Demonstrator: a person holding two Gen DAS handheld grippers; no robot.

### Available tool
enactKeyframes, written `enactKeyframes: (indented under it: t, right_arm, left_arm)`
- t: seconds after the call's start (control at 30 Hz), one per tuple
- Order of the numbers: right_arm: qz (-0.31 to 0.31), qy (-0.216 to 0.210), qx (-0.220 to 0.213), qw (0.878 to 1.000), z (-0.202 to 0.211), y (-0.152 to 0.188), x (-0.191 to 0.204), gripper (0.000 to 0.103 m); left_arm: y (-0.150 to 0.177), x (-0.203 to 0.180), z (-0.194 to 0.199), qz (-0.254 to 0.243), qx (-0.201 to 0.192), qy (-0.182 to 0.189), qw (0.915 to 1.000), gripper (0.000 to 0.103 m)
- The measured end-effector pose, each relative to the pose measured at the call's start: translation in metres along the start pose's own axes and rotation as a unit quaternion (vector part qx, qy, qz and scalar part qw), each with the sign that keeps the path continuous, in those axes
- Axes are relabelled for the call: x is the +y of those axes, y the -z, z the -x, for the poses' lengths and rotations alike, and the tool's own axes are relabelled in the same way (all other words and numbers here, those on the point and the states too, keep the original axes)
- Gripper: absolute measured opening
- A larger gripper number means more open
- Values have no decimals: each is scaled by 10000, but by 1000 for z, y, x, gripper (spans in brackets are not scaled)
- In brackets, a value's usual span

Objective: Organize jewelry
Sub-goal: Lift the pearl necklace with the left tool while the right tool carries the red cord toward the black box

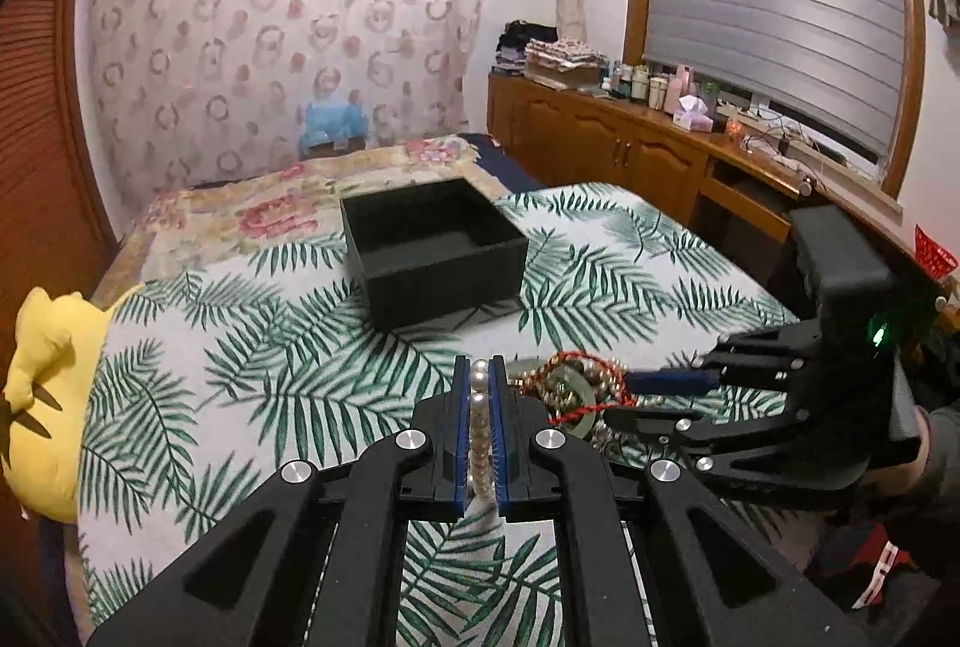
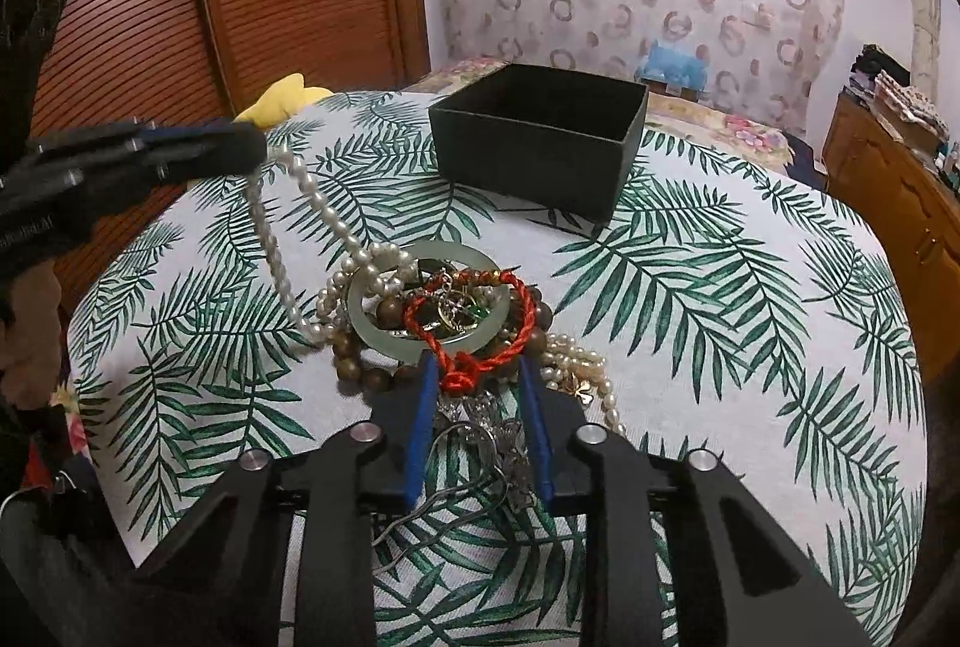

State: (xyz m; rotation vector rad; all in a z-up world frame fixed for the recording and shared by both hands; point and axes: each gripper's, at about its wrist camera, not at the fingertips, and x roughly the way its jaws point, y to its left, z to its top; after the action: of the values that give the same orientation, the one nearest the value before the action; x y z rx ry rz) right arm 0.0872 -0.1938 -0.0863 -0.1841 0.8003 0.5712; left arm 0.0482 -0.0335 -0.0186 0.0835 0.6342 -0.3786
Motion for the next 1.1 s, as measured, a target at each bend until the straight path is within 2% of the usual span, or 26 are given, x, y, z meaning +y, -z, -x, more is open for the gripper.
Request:
enactKeyframes:
  t: [0.07, 0.2, 0.23, 0.43, 0.57, 0.73, 0.93, 1.0, 1.1]
  right_arm:
    - [-23, 7, 26, 10000, -2, -1, -2, 12]
    - [-16, -12, -42, 10000, 1, -2, -4, 10]
    - [0, -12, -97, 10000, 4, -4, -4, 10]
    - [84, 15, -357, 9993, 20, -19, -5, 10]
    - [101, 68, -504, 9987, 30, -27, -5, 10]
    - [86, 196, -750, 9970, 46, -31, -8, 10]
    - [111, 230, -723, 9971, 46, -31, -8, 10]
    - [127, 230, -719, 9971, 46, -30, -6, 10]
    - [128, 226, -718, 9971, 45, -29, -7, 10]
  left_arm:
    - [-6, 1, 4, -13, -59, 3, 10000, 5]
    - [-21, 4, 12, -7, -193, -2, 9998, 5]
    - [-24, 5, 13, 0, -226, -4, 9997, 0]
    - [-52, 8, 32, -69, -540, -104, 9985, 0]
    - [-59, 8, 33, -156, -543, -150, 9983, 0]
    - [-34, 22, -2, 72, 140, -170, 9997, 0]
    - [9, 36, -54, 253, 1090, -191, 9935, 19]
    - [20, 36, -63, 315, 1255, -111, 9915, 20]
    - [29, 40, -75, 333, 1453, -246, 9885, 20]
